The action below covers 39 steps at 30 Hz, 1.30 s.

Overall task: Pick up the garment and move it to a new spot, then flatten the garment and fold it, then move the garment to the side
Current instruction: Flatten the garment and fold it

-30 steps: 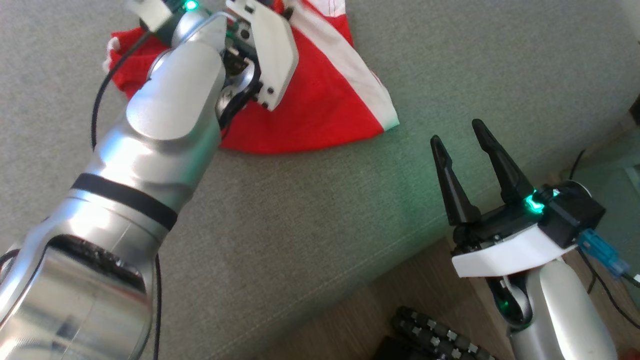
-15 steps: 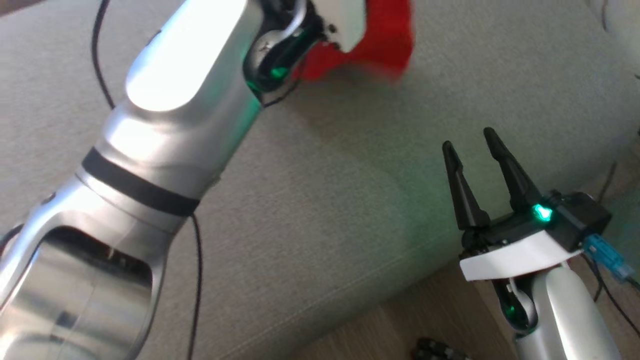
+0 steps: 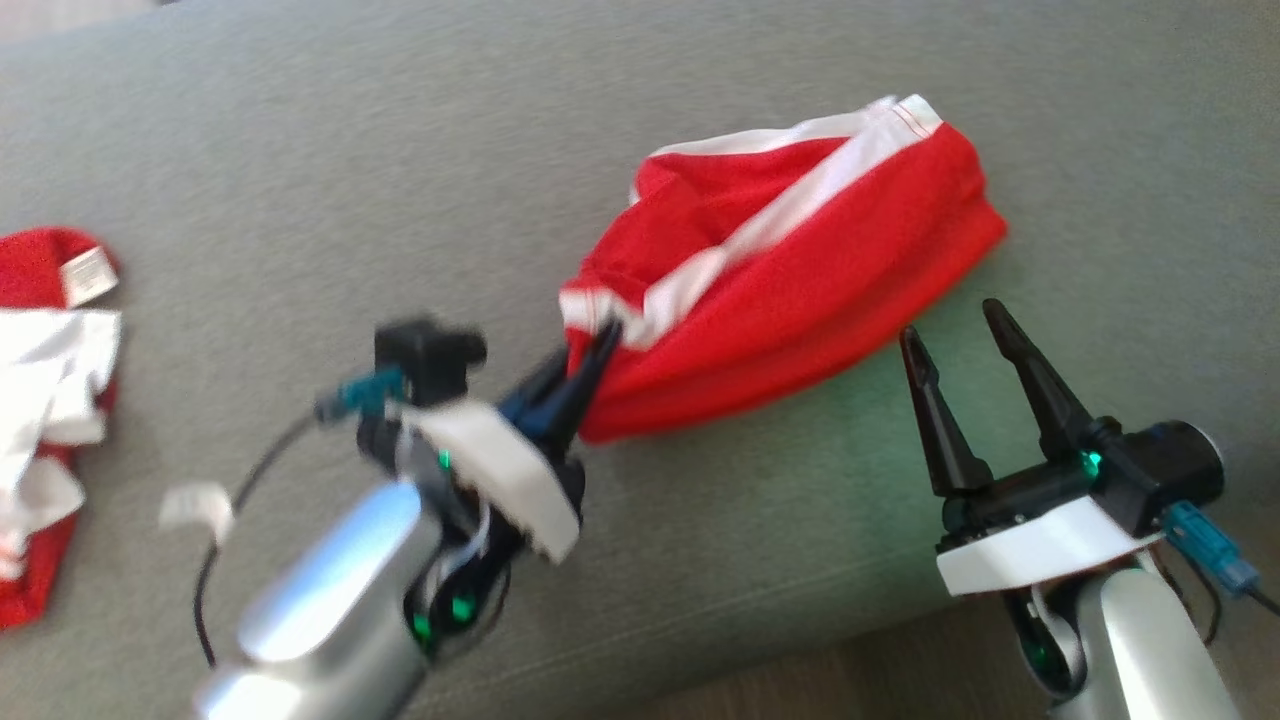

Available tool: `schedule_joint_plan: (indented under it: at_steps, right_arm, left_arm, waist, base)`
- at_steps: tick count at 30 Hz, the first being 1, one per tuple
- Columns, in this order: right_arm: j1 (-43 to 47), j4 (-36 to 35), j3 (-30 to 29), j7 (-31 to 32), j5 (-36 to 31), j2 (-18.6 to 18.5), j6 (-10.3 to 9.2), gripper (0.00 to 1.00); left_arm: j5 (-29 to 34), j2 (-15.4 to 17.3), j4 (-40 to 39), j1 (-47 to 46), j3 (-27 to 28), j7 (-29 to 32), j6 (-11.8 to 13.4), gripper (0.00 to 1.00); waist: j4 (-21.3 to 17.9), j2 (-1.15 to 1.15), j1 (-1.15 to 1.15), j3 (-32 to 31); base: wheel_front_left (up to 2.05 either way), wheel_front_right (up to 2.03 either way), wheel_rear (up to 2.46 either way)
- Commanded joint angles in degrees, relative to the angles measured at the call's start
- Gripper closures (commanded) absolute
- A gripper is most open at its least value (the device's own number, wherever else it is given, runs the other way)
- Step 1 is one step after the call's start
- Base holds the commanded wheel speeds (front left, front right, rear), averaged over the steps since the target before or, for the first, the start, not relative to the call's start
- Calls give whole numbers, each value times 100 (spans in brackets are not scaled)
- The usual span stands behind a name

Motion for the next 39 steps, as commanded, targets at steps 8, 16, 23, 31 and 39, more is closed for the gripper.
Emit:
schedule_joint_plan:
  at_steps: [8, 16, 23, 31, 39]
  right_arm:
    - [-68, -188, 69, -52, -278, -21, -1, 0]
    - [-33, -145, 230, -52, -252, -21, -1, 0]
    - [-5, -137, 219, -52, -218, -21, -1, 0]
    - [39, -146, 224, -52, -191, -21, -1, 0]
    - [18, -162, 204, -52, -181, -21, -1, 0]
  left_arm:
    - [-317, 178, -294, 643, 50, -281, -69, 60]
    - [-302, 456, -529, 505, -140, 84, -233, 0]
    - [-346, 951, -822, 487, -259, 688, -216, 0]
    - [-478, 1198, -1089, 586, -154, 798, -106, 71]
    - [-835, 1388, -1200, 715, -104, 1179, -10, 100]
  waist:
    - [628, 0, 1, -11]
    - [626, 0, 1, -93]
    - [412, 0, 1, -126]
    - [249, 0, 1, -138]
    - [234, 0, 1, -109]
  base:
    - [0, 0, 0]
    - [0, 0, 0]
    - [0, 0, 0]
    - [0, 0, 0]
    - [0, 0, 0]
